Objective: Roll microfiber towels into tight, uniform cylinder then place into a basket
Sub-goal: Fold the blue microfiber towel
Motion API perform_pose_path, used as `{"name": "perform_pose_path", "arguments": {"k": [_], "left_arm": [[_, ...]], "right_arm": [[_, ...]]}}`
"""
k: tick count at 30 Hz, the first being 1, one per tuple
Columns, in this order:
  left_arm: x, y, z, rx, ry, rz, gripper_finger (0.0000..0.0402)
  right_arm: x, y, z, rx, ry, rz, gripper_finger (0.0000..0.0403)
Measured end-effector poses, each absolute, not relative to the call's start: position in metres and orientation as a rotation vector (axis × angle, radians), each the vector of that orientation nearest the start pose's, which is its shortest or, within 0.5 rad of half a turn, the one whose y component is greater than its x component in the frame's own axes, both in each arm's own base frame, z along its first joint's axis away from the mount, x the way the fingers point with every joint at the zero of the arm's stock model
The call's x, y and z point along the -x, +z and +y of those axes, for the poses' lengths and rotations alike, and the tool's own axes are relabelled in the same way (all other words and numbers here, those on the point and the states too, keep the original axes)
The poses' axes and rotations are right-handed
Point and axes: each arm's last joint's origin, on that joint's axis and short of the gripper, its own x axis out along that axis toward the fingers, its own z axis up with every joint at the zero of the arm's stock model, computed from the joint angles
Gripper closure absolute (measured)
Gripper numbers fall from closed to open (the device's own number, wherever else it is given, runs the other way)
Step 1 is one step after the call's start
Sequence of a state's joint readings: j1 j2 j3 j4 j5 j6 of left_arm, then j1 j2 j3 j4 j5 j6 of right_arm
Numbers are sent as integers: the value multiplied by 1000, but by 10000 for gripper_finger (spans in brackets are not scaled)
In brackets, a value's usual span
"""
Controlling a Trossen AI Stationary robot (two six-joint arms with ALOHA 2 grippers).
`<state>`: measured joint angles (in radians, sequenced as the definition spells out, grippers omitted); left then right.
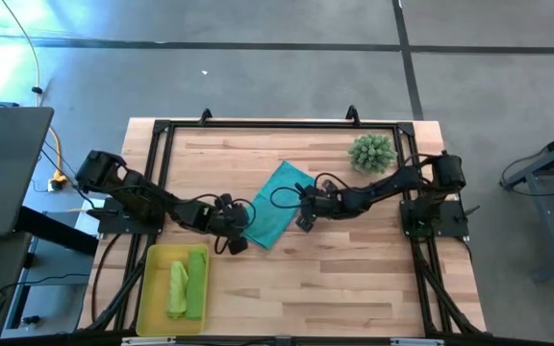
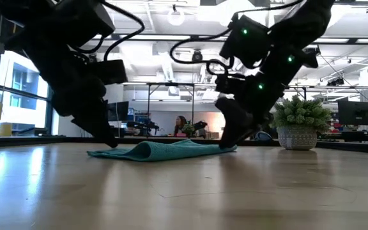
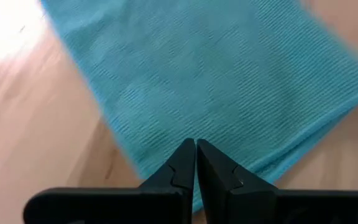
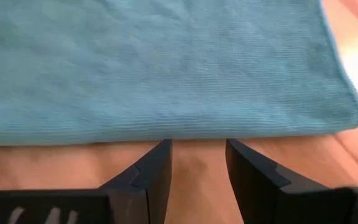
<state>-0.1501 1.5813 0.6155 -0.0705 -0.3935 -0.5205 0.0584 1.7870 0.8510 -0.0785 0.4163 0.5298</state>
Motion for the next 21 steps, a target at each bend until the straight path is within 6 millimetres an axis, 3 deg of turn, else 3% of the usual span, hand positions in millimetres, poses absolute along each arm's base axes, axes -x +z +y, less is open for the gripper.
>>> {"name": "perform_pose_path", "arguments": {"k": [10, 18, 21], "left_arm": [[-277, 99, -40, 277, 421, 806, 394], [-293, 111, -60, 367, 243, 599, 394], [-295, 116, -65, 309, 198, 558, 394]], "right_arm": [[-308, 109, -15, -152, -569, 925, 261], [-310, 109, -40, 19, -552, 879, 261], [-309, 109, -43, -21, -595, 864, 261]]}}
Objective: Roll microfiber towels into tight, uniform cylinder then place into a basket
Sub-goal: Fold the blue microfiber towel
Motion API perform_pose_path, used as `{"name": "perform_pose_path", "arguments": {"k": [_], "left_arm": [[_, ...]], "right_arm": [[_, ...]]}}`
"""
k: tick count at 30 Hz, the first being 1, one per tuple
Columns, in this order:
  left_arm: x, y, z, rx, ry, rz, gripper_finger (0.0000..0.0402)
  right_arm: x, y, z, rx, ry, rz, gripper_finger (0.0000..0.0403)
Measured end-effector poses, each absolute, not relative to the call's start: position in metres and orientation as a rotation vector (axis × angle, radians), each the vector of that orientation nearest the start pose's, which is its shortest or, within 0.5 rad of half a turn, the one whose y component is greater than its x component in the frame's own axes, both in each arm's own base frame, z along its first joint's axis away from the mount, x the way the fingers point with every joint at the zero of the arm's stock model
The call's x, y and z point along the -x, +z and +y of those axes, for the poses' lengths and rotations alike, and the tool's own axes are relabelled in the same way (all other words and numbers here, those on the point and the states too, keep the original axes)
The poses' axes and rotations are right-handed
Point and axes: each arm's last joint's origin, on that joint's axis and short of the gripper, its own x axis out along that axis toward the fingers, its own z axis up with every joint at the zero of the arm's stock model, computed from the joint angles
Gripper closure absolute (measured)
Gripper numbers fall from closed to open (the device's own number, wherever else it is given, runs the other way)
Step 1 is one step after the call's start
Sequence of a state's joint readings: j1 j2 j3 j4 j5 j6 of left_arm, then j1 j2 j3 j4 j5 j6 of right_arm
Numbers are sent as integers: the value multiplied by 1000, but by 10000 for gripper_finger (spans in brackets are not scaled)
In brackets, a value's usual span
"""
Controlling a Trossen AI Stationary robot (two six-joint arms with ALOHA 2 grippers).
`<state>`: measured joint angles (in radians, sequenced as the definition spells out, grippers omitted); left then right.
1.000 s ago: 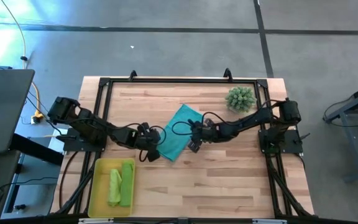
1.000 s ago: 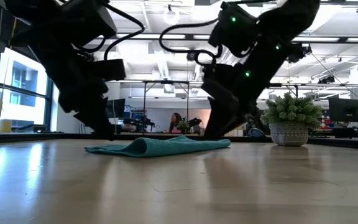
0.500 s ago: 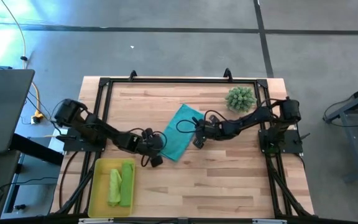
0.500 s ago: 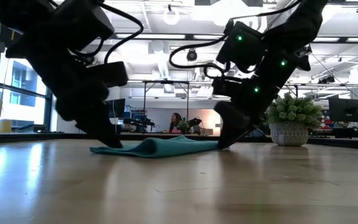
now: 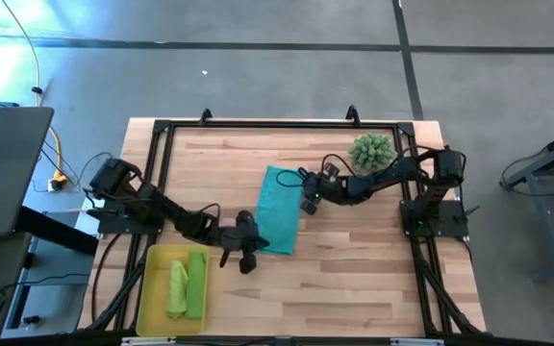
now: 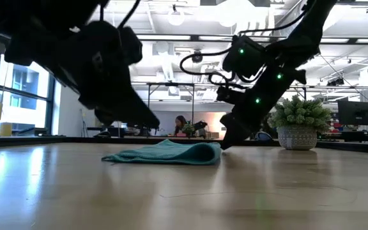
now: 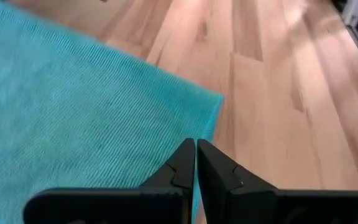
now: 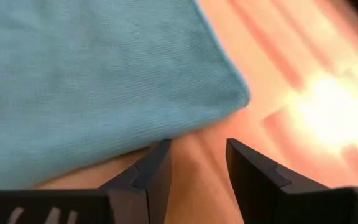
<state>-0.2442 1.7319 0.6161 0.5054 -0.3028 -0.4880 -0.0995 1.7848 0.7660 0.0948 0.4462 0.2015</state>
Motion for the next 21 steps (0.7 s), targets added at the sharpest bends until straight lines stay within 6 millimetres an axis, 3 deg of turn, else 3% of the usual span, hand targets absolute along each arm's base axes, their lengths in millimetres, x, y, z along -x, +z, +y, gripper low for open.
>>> {"name": "perform_pose_path", "arguments": {"k": [8, 14, 21], "left_arm": [[-296, 118, -55, 137, 185, 572, 394], [-295, 114, -41, 129, 223, 625, 394], [-292, 108, -31, 173, 248, 703, 394]], "right_arm": [[-311, 130, -16, -183, -469, 785, 261], [-309, 138, 13, -296, -192, 830, 261], [-308, 138, 31, -348, -74, 851, 261]]}}
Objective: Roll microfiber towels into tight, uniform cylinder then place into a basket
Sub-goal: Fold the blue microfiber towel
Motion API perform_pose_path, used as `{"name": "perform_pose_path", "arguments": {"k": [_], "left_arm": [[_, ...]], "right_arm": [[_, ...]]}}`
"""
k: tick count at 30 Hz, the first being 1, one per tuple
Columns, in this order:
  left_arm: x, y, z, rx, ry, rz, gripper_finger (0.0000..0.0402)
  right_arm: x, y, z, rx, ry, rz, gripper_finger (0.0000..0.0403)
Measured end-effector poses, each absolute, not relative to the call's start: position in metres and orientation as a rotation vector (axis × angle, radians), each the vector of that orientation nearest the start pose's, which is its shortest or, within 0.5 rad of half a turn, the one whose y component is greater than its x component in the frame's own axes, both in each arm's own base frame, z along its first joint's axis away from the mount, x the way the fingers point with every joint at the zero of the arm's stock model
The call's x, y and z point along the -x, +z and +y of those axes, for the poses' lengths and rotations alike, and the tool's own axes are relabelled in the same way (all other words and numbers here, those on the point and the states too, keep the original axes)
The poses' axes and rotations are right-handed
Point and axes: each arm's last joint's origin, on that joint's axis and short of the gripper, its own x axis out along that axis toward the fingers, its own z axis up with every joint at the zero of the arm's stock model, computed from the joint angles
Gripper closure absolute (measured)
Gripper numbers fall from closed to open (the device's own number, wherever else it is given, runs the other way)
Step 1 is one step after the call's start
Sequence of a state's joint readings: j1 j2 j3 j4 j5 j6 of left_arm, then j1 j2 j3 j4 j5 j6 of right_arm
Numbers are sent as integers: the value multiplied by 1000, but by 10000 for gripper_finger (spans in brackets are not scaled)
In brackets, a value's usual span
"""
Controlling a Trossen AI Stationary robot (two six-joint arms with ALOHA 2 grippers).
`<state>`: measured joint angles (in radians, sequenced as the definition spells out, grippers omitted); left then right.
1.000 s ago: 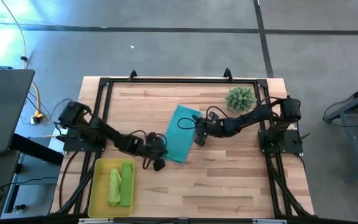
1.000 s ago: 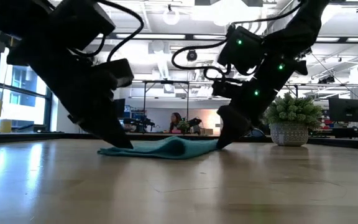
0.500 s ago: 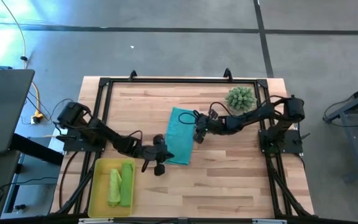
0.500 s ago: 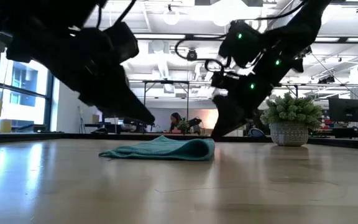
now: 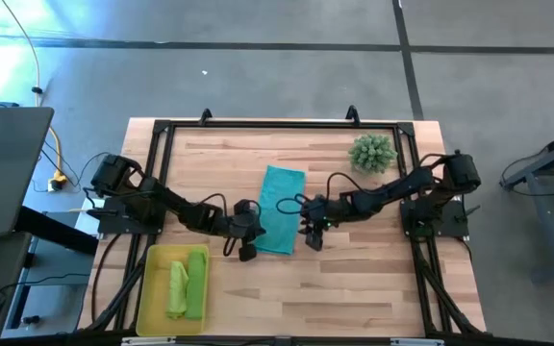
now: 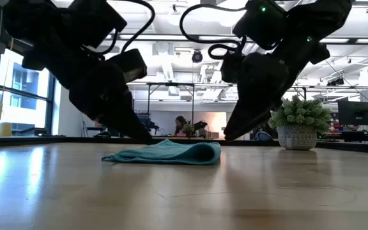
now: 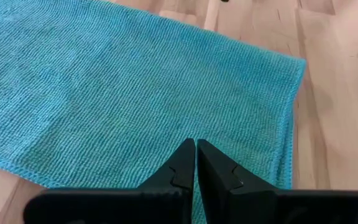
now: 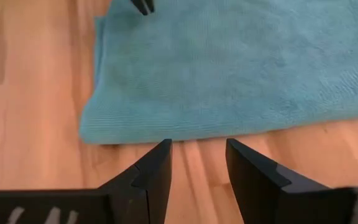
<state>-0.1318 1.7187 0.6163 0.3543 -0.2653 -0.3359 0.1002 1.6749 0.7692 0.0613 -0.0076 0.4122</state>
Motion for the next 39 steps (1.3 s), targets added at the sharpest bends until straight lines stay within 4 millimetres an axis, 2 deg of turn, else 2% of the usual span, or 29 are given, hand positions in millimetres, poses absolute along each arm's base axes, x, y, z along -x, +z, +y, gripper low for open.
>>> {"name": "perform_pose_path", "arguments": {"k": [20, 34, 39], "left_arm": [[-290, 109, -51, 206, 208, 690, 394], [-286, 109, -71, 354, 181, 686, 394], [-288, 114, -78, 381, 137, 631, 394]], "right_arm": [[-308, 138, 33, -345, -67, 850, 261], [-309, 139, 33, -345, -67, 848, 261], [-309, 139, 33, -340, -77, 843, 261]]}}
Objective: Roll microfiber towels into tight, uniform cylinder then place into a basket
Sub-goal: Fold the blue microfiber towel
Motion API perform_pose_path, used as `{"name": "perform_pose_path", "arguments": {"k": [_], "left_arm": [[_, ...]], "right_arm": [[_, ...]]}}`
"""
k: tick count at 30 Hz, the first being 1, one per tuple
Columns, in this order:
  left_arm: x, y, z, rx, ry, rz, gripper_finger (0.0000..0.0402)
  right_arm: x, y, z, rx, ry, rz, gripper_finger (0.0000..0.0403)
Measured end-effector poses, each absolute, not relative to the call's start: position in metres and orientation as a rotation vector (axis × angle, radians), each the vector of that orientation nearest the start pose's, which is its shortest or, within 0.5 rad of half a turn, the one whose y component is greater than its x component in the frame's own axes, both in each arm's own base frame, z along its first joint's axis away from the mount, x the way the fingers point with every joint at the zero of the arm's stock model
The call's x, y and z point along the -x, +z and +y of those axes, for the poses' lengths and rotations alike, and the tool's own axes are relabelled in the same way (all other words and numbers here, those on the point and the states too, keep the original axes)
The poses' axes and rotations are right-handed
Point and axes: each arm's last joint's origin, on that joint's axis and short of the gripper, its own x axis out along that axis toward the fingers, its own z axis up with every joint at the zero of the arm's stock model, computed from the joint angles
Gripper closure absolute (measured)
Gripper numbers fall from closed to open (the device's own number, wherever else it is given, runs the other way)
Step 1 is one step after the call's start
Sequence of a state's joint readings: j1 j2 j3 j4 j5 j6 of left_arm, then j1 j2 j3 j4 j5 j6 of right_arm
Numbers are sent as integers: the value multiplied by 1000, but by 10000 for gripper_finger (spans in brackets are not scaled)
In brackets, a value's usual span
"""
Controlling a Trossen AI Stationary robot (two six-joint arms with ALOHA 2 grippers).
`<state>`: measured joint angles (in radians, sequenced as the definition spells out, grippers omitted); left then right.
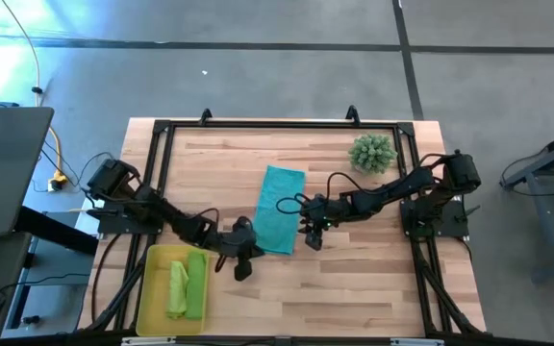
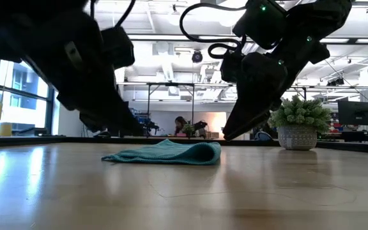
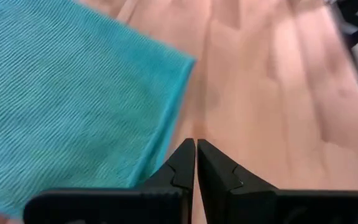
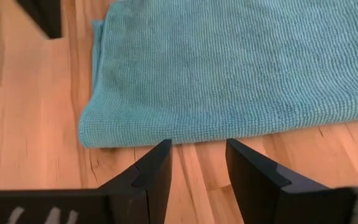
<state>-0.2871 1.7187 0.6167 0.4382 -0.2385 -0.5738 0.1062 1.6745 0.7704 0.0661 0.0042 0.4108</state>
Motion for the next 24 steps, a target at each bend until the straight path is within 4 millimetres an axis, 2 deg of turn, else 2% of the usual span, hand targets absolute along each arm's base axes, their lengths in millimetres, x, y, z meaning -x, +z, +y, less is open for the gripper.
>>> {"name": "perform_pose_path", "arguments": {"k": [4, 12, 17, 19, 21, 24], "left_arm": [[-291, 119, -80, 359, 105, 580, 394], [-292, 119, -78, 143, 59, 580, 394], [-293, 119, -73, 158, 80, 578, 393], [-293, 119, -72, 176, 82, 579, 388], [-293, 119, -73, 199, 83, 580, 379], [-293, 119, -73, 222, 86, 579, 358]], "right_arm": [[-310, 140, 33, -341, -76, 823, 261], [-311, 140, 33, -339, -79, 820, 261], [-311, 141, 32, -328, -122, 804, 261], [-311, 141, 32, -373, -129, 806, 261], [-312, 143, 33, -416, -64, 836, 261], [-313, 156, 39, -467, 77, 907, 261]]}}
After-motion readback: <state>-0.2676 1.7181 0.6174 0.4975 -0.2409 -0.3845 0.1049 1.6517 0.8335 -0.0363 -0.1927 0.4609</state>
